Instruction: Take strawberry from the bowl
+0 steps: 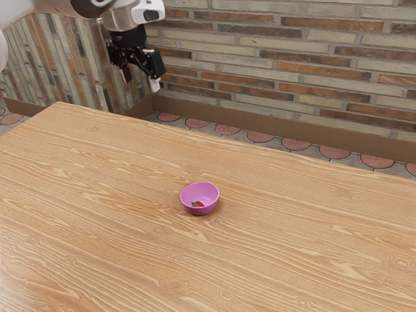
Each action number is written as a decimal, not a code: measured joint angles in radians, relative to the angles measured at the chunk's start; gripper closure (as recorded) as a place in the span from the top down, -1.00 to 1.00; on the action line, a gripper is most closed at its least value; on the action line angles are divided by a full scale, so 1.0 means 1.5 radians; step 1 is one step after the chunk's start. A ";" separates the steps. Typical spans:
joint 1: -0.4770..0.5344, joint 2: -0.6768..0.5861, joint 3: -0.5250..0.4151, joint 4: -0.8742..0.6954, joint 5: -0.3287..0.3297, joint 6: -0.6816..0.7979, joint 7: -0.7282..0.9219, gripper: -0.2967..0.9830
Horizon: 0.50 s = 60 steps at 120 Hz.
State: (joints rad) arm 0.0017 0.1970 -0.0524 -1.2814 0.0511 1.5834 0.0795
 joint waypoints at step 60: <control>-0.007 0.027 -0.080 -0.017 0.013 0.024 0.009 0.53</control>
State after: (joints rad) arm -0.0088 0.2381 -0.1724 -1.3066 0.0707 1.6199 0.0926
